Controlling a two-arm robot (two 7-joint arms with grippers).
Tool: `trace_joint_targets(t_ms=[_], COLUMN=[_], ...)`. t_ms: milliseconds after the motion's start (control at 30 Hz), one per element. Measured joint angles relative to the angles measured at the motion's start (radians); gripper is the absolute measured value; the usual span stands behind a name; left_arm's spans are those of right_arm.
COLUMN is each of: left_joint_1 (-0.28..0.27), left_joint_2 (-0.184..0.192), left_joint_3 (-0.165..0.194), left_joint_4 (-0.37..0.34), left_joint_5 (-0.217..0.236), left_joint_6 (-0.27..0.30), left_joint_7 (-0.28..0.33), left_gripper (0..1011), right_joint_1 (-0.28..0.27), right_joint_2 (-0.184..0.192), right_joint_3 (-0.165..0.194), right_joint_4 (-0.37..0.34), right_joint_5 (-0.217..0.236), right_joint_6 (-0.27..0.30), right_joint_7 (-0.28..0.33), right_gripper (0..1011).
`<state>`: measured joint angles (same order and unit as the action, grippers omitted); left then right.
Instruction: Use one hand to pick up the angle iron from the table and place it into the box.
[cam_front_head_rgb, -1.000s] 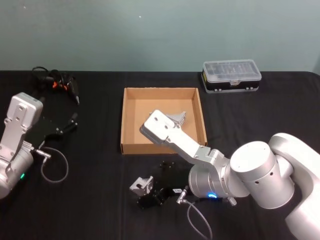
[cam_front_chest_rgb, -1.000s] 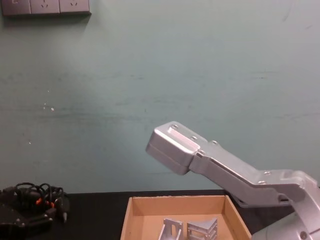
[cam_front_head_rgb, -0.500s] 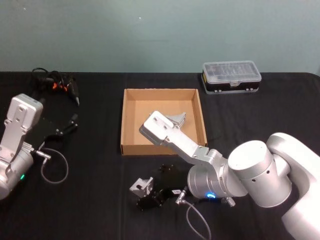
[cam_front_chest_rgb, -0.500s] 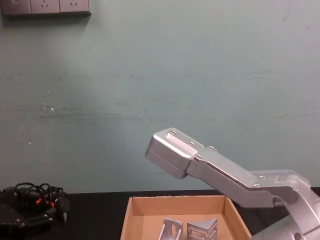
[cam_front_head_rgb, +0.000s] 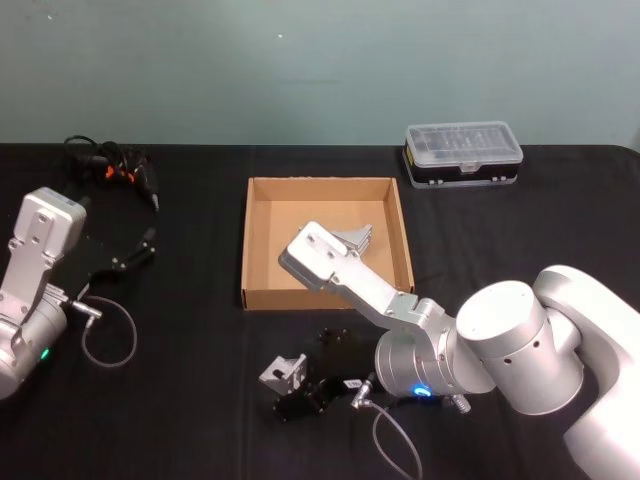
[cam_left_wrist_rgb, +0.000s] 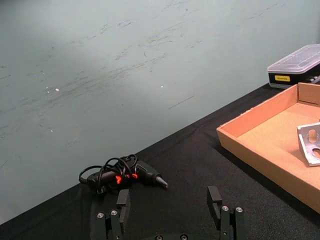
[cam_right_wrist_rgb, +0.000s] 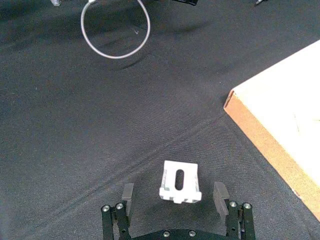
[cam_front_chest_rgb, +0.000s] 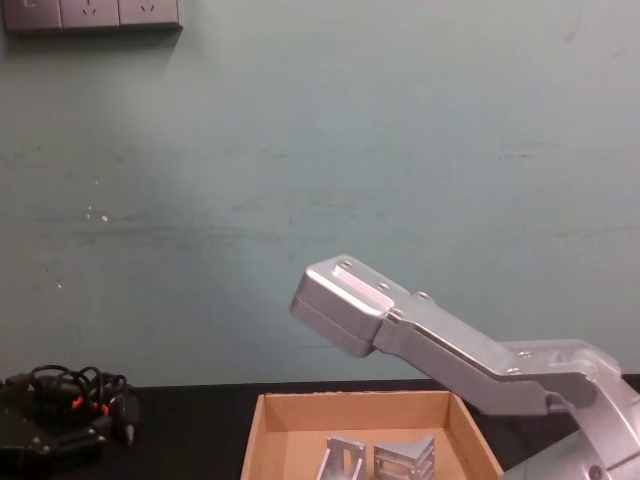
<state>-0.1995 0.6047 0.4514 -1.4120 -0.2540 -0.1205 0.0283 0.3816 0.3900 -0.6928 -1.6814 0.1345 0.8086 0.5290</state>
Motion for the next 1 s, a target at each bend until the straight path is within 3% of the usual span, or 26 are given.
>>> trace_joint_targets(t_ms=[133,300,533,733,1000], left_joint_1=[0.000,0.000,0.000,0.000,0.000], left_joint_2=[0.000,0.000,0.000,0.000,0.000], left_joint_3=[0.000,0.000,0.000,0.000,0.000], left_joint_4=[0.000,0.000,0.000,0.000,0.000], left_joint_5=[0.000,0.000,0.000,0.000,0.000], left_joint_6=[0.000,0.000,0.000,0.000,0.000], left_joint_7=[0.000,0.000,0.000,0.000,0.000], left_gripper=[1011,1011,1011,1011,1011], right_joint_1=[0.000,0.000,0.000,0.000,0.000], right_joint_2=[0.000,0.001,0.001,0.001,0.001], right_joint_3=[0.000,-0.001,-0.001,-0.001,-0.001], right_joint_4=[0.000,-0.001,-0.002,-0.002,-0.002], right_joint_5=[0.000,0.000,0.001,0.001,0.001], right_joint_6=[0.000,-0.001,-0.001,-0.001,-0.001], right_joint_7=[-0.001,-0.001,-0.002,-0.003,-0.004], right_gripper=[1002,908,735,491,470])
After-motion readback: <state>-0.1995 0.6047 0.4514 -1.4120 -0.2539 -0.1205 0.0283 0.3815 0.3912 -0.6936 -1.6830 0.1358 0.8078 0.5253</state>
